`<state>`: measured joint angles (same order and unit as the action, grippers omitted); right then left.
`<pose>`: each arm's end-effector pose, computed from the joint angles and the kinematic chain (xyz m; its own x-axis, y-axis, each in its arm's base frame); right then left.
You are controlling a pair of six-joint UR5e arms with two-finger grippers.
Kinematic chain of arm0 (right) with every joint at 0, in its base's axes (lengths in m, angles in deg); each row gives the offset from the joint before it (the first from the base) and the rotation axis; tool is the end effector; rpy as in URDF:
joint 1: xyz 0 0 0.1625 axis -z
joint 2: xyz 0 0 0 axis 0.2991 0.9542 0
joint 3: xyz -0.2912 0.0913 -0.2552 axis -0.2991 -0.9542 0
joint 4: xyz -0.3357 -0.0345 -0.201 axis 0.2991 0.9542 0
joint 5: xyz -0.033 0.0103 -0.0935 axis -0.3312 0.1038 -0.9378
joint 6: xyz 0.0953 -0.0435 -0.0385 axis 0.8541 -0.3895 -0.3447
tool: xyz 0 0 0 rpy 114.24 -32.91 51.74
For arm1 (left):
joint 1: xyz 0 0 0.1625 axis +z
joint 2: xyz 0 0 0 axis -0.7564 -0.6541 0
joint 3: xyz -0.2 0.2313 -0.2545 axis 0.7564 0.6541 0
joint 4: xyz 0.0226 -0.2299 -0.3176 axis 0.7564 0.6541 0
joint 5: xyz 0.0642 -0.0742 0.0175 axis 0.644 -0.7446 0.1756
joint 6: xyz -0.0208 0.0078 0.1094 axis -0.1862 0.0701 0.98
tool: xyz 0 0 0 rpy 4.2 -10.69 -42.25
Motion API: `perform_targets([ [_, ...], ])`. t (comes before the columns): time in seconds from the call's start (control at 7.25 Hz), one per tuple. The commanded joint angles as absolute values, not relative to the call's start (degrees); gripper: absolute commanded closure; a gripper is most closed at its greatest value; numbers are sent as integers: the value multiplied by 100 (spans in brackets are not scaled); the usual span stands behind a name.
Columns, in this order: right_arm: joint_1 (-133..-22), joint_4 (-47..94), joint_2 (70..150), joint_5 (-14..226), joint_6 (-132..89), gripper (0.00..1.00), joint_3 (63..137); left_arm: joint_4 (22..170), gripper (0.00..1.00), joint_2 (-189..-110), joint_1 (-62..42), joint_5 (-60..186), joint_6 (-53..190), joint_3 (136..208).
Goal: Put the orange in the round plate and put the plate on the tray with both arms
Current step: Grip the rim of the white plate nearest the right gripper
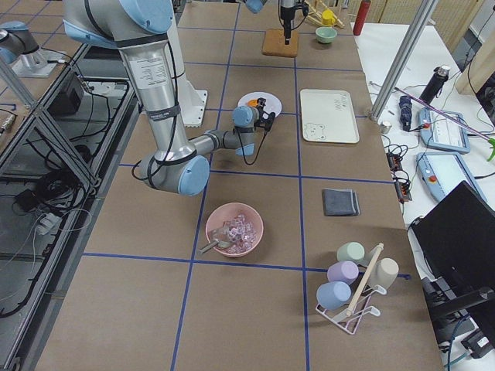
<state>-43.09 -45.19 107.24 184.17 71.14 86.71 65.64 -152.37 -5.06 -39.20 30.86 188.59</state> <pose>-0.5063 -0.3681 0.3423 -0.1480 0.2831 0.9476 -0.2205 0.9246 -0.3106 0.2757 -0.5042 0.3065 0.6663 -0.0553 -0.7436 0.0935 0.9956 0.0097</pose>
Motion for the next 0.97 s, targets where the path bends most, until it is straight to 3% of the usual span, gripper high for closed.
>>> perform_targets([
  [0.0, -4193, -4518, 10706, 18273, 7116, 2, 8614, 6396, 2, -15280, -543, -3955, 3090, 18922],
  [0.14, -4184, -4518, 10688, 18255, 7124, 11, 8614, 6395, 2, -15289, -543, -3955, 3081, 18922],
  [0.41, -4184, -4527, 10688, 18255, 7133, 71, 8631, 6387, 2, -15289, -543, -3955, 3081, 18922],
  [0.55, -4192, -4527, 10697, 18255, 7133, 86, 8658, 6387, 2, -15289, -552, -3955, 3089, 18939],
  [0.83, -4192, -4527, 10697, 18255, 7133, 95, 8649, 6387, 2, -15289, -552, -3955, 3081, 18957],
])
